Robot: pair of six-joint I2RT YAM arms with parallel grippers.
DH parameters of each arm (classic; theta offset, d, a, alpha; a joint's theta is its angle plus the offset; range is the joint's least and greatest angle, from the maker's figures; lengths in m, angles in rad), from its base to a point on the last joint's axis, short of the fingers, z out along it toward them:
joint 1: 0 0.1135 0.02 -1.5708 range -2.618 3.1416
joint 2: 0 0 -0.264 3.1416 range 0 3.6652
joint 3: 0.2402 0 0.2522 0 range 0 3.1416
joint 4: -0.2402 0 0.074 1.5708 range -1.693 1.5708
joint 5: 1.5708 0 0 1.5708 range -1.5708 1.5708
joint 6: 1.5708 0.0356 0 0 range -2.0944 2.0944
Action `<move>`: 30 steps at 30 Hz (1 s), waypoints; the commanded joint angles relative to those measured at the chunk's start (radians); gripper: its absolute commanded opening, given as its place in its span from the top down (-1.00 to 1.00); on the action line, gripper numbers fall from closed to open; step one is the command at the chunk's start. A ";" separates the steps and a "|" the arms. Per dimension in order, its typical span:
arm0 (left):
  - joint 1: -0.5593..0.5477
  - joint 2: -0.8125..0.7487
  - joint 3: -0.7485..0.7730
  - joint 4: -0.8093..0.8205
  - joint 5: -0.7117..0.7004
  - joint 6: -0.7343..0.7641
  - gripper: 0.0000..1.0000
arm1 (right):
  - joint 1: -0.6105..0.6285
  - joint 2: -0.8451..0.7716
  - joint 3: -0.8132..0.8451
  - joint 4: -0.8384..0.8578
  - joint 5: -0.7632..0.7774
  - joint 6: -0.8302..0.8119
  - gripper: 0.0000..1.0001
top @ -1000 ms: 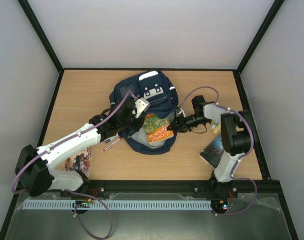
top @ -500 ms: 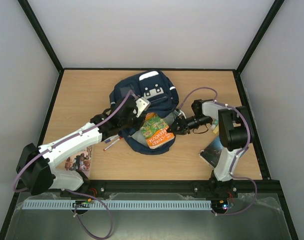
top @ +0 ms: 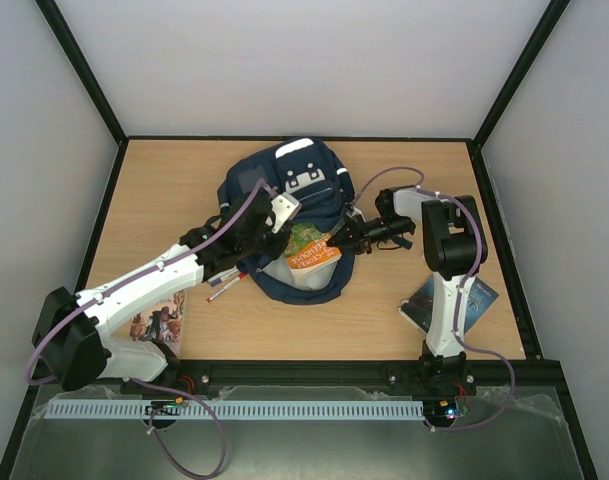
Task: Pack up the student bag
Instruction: Place the book in the student bag.
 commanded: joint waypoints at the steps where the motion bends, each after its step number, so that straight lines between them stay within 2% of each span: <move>1: -0.008 -0.042 0.067 0.053 0.009 0.025 0.95 | 0.001 -0.021 0.008 0.272 -0.001 0.314 0.98; 2: -0.009 -0.043 0.069 0.051 0.007 0.027 0.95 | 0.001 -0.040 -0.011 0.385 0.051 0.387 0.98; 4: -0.010 -0.046 0.069 0.050 0.005 0.034 0.95 | 0.001 -0.066 -0.026 0.479 0.121 0.471 0.98; 12: -0.010 -0.048 0.079 0.026 -0.011 0.051 0.95 | -0.008 -0.031 -0.046 0.632 0.280 0.675 0.98; 14: -0.010 -0.052 0.077 0.023 -0.013 0.056 0.95 | -0.011 -0.032 -0.060 0.655 0.300 0.684 0.98; 15: -0.010 -0.053 0.077 0.020 -0.015 0.059 0.95 | -0.010 -0.032 -0.056 0.648 0.310 0.672 0.93; 19: -0.010 -0.054 0.078 0.013 -0.023 0.075 0.95 | -0.011 -0.084 -0.063 0.622 0.345 0.628 0.48; 21: -0.010 -0.051 0.083 0.015 -0.029 0.083 0.95 | -0.009 -0.160 -0.115 0.627 0.374 0.610 0.23; 23: -0.010 -0.046 0.083 0.027 -0.027 0.090 0.95 | -0.009 -0.256 -0.176 0.624 0.438 0.573 0.07; 26: -0.012 -0.035 0.064 0.070 -0.008 0.099 0.95 | -0.006 -0.422 -0.276 0.609 0.526 0.487 -0.09; 30: -0.030 -0.032 0.042 0.114 0.041 0.108 0.95 | 0.033 -0.652 -0.391 0.559 0.625 0.345 -0.08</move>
